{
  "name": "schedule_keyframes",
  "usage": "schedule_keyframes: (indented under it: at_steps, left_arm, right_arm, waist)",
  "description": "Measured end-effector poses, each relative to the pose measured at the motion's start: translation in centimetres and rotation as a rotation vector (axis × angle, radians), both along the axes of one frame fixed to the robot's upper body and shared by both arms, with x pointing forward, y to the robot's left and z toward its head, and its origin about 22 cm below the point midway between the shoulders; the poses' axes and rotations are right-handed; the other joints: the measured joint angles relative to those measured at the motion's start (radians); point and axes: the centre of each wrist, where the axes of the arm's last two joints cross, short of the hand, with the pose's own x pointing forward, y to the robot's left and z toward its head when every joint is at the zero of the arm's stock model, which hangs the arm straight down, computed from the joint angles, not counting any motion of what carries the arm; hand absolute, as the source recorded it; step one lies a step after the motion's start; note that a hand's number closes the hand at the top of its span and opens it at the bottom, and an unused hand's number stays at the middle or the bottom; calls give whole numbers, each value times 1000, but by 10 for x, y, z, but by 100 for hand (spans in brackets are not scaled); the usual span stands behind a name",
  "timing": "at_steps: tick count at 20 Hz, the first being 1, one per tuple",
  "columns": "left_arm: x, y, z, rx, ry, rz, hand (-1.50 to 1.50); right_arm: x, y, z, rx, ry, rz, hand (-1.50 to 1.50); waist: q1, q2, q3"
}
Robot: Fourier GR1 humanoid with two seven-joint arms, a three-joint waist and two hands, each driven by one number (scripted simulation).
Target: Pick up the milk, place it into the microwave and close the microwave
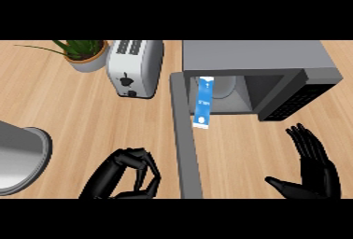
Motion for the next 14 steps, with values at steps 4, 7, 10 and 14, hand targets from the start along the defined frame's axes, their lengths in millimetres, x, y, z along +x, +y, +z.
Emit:
schedule_keyframes:
  at_steps: [4, 7, 10, 14]
  left_arm:
    - [27, -30, -1, 47, -23, -53, 150]
    - [41, -59, -3, 94, -57, -98, 150]
    - [52, -83, -6, 123, -52, -141, 150]
    - [54, -113, -21, 175, -24, -141, 150]
  right_arm:
    - [-11, -19, 18, -33, -16, -11, -150]
    - [-16, -25, 30, -58, -35, -3, -150]
    - [-19, -31, 40, -64, -50, 1, -150]
    - [-13, -38, 56, -62, -82, 16, -150]
  waist:
    - [-1, 2, 0]
    - [-6, 2, 0]
    - [-3, 2, 0]
    - [-12, 3, 0]
